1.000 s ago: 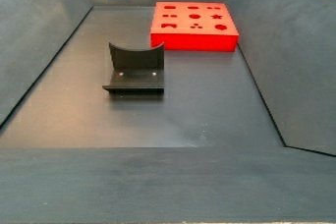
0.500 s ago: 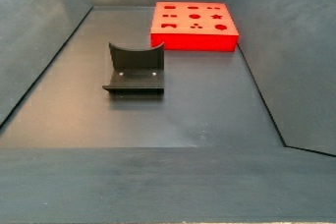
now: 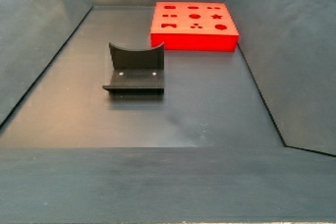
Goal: Pick up the rectangle object. Move up. Place the rectangle object on the fixture. Regrasp the rectangle object. Move to above the board. Insert the rectangle object.
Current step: Move to above the board.
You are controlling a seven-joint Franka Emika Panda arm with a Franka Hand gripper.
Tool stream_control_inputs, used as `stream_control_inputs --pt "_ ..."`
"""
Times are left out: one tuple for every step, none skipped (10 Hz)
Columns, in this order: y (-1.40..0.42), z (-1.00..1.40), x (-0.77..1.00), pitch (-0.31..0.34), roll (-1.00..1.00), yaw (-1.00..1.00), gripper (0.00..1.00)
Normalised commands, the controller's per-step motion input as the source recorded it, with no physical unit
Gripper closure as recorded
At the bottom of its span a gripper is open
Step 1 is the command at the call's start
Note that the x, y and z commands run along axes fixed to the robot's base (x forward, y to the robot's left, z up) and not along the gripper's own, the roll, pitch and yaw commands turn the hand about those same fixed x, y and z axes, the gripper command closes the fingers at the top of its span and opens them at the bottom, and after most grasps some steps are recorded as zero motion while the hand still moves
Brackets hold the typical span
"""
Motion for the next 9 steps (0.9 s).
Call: stream_control_inputs --pt "-1.00 0.00 -0.97 -0.064 -1.00 -0.10 1.00" --pt "-0.98 -0.01 -1.00 -0.068 -1.00 -0.10 1.00" --pt "-0.70 -0.01 -0.76 -0.068 -1.00 -0.10 1.00" --pt "-0.50 0.00 -0.58 -0.068 -1.00 -0.10 1.00" --pt "-0.15 -0.01 -0.24 -0.051 -1.00 -0.10 1.00" --pt "-0.05 0.00 -0.14 -0.051 -1.00 -0.10 1.00" --pt "0.00 -0.01 -0.07 -0.036 -1.00 -0.10 1.00" --pt "0.00 0.00 -0.06 -0.042 -0.91 -0.09 1.00" --pt "0.02 0.00 -0.06 -0.044 -0.62 -0.05 1.00"
